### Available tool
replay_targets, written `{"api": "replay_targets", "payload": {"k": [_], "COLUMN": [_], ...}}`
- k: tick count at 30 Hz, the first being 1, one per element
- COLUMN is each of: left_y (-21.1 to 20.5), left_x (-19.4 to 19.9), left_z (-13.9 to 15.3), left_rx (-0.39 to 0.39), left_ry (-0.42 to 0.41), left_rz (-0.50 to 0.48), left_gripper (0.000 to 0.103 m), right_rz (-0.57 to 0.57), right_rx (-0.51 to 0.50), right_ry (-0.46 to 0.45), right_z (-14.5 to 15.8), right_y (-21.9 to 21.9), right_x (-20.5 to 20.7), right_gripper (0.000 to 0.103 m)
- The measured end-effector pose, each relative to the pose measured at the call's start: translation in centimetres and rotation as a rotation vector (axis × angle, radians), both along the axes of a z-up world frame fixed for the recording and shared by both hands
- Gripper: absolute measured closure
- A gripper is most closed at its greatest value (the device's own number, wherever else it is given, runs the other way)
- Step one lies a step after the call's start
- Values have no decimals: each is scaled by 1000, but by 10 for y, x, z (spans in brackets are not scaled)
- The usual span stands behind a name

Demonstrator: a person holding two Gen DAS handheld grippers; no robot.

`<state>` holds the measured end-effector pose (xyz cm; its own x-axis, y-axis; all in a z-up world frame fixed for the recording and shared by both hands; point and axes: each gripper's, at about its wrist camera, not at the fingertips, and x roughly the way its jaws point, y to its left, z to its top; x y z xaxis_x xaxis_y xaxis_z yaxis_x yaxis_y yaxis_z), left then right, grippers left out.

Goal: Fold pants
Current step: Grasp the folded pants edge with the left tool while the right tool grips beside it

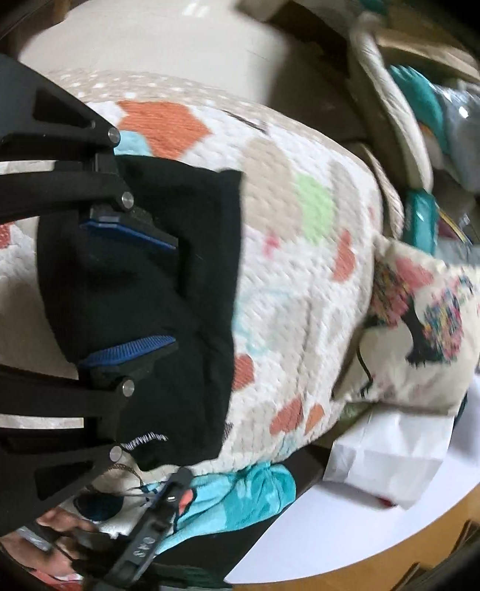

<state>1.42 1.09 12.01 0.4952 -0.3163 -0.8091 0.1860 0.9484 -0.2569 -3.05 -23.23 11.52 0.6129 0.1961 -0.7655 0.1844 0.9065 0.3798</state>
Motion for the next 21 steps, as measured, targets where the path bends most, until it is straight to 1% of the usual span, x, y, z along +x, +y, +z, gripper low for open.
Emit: {"api": "replay_targets", "payload": {"k": [2, 4, 6, 8, 10, 13, 15, 17, 21], "left_y": [-17, -35, -50, -73, -95, -131, -155, -175, -207], "left_x": [9, 20, 27, 37, 44, 51, 56, 62, 72], "left_z": [12, 19, 24, 27, 26, 17, 5, -8, -26], "left_rx": [22, 26, 24, 27, 24, 20, 29, 39, 56], "left_ry": [-21, -24, -26, -34, -33, -10, 21, 50, 71], "left_rz": [-45, -88, -124, -166, -218, -308, -357, -387, -433], "left_gripper": [57, 56, 55, 50, 48, 46, 46, 46, 46], "right_rz": [-68, -129, -190, -232, -268, -306, -315, -318, -351], "right_rx": [74, 114, 97, 68, 76, 120, 136, 155, 190], "right_ry": [-6, 0, 18, 40, 54, 39, 29, 27, 31], "right_z": [-4, -9, -19, -27, -36, -45, -51, -56, -68], "right_y": [-16, -26, -33, -36, -44, -55, -59, -62, -67], "right_x": [-12, -26, -41, -47, -53, -57, -56, -54, -52], "right_gripper": [56, 55, 54, 54, 54, 53, 53, 53, 52]}}
